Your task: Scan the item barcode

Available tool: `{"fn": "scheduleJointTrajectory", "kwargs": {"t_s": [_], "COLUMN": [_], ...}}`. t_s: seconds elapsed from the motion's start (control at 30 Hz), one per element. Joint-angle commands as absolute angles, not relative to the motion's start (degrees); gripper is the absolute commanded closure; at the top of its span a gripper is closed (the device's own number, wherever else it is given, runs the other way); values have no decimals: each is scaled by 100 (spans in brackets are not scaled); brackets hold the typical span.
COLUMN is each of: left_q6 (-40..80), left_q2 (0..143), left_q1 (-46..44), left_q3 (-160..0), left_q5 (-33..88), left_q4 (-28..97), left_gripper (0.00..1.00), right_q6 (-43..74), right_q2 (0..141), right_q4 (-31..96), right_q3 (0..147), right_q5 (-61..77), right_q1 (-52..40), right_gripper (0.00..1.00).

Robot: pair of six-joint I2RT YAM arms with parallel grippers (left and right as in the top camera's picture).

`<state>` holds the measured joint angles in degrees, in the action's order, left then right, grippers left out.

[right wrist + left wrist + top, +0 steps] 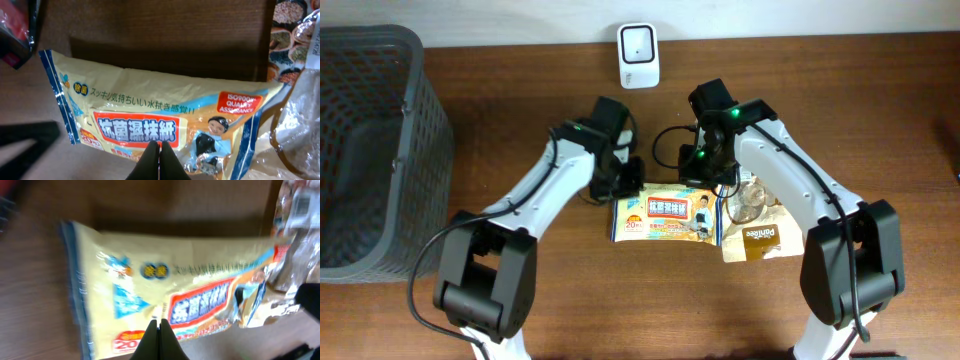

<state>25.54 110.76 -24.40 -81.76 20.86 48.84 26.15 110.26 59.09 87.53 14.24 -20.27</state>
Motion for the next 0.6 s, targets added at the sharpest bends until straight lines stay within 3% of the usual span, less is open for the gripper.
{"fn": "scheduleJointTrajectory", "kwargs": {"t_s": [0.0, 0.33, 0.43, 0.57], "left_q6": [2936, 3280, 3280, 3269], "left_q2": [10993, 11067, 11067, 11030], "left_q1": [-2460, -2418, -2217, -1900], "left_q3": [-7732, -6737, -6740, -6818], "left_q5": [2316, 2290, 2132, 1557], "left_q4": [4412, 3612, 3854, 4294], "left_gripper": [100, 100, 100, 100], "right_q6": [2598, 3083, 3433, 3503], "right_q2": [11139, 11262, 11373, 11360], "right_q4": [5745, 4678, 4869, 5369], "right_q3": [8464, 7529, 7389, 7406], "right_q5": [1505, 1264, 392, 246], "right_q1": [-1979, -1942, -1874, -1782], "right_gripper": [95, 96, 96, 96]}}
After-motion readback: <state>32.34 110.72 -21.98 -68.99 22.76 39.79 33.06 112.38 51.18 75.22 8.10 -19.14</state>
